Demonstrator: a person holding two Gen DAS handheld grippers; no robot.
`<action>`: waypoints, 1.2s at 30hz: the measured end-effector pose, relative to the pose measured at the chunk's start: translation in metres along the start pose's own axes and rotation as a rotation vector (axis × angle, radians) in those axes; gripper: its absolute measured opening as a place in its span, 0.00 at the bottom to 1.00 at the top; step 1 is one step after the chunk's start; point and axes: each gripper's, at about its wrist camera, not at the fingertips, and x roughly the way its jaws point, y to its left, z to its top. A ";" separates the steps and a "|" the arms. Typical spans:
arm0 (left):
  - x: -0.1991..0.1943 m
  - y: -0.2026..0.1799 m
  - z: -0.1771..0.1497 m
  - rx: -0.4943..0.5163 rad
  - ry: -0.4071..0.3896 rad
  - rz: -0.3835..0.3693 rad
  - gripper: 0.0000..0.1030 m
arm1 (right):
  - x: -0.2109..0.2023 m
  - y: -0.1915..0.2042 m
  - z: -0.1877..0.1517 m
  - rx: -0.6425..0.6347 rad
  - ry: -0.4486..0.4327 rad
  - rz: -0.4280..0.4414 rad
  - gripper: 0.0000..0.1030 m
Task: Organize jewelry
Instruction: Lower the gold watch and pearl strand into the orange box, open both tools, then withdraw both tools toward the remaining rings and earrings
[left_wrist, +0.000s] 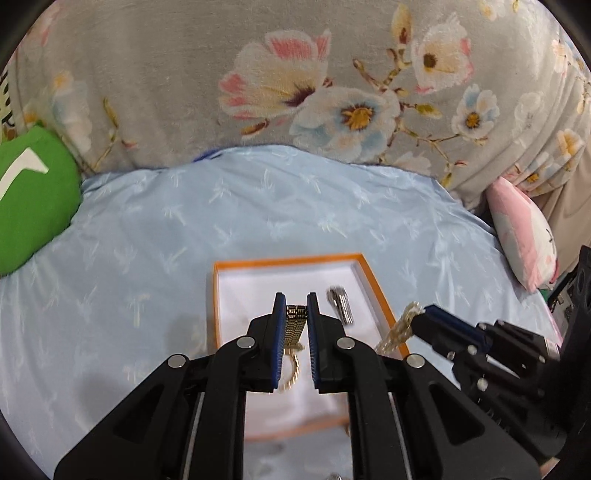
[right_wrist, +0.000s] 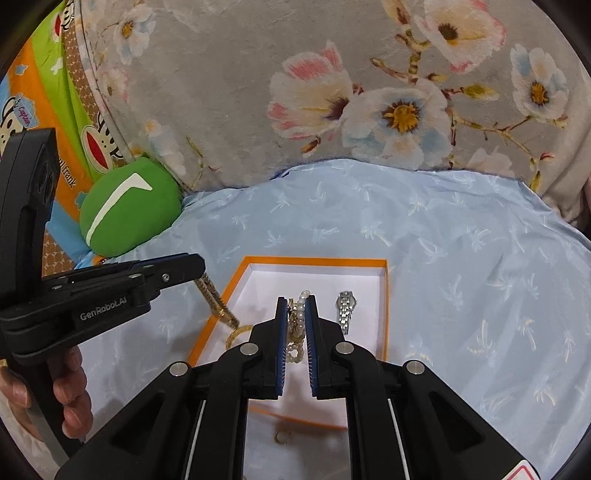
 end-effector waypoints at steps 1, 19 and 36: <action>0.009 0.001 0.005 0.001 -0.001 0.005 0.10 | 0.011 -0.002 0.004 0.001 0.002 -0.002 0.08; 0.124 0.028 0.009 -0.038 0.108 0.077 0.11 | 0.112 -0.027 -0.010 0.052 0.162 -0.016 0.11; 0.045 0.038 -0.060 -0.090 0.098 0.095 0.42 | 0.041 -0.009 -0.063 0.083 0.153 -0.013 0.18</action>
